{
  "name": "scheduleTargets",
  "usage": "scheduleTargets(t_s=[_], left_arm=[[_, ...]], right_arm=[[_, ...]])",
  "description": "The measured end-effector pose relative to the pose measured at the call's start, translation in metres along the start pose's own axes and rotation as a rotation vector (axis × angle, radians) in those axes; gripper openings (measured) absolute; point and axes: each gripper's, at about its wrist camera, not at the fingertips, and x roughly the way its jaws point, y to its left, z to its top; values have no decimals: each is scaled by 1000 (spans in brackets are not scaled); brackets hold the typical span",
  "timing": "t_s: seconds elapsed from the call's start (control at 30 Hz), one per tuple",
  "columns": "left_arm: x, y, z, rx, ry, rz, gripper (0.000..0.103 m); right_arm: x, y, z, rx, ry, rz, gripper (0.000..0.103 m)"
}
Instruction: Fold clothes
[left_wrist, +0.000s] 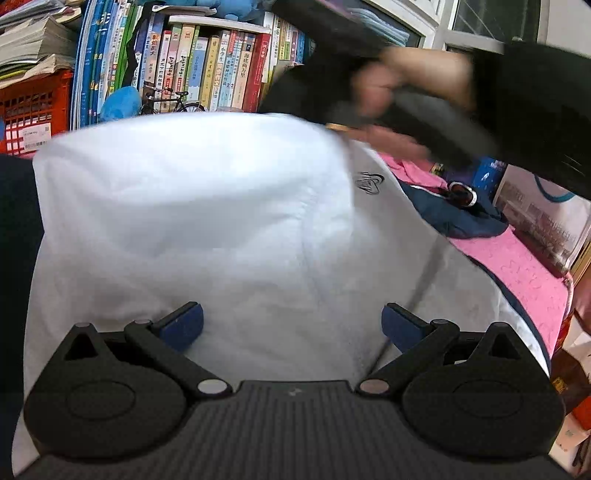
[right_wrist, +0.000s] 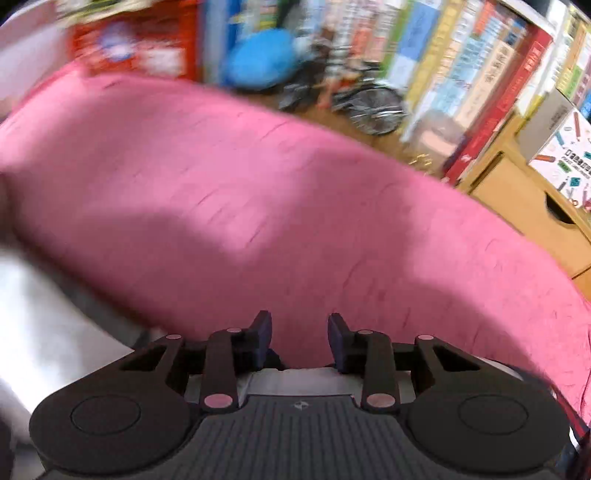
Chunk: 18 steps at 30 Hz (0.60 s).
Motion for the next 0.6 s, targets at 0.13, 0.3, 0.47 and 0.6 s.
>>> scheduleTargets(t_s=[0.13,0.3,0.47,0.6], left_arm=[[-2,1,0,1,-2,-14,103],[0,-3,1,23,7,-11,103],[0,-6,0,42,15,8,103],[1,-4,0,45,17,13,103]], right_arm=[[-36,23,-53,-82,26,35,35],[-53,37,-99,-100,6,6,38],[-43,39,-109,-96,-46,-76,68],[-31,25,-102,-26,-42,-101,92]])
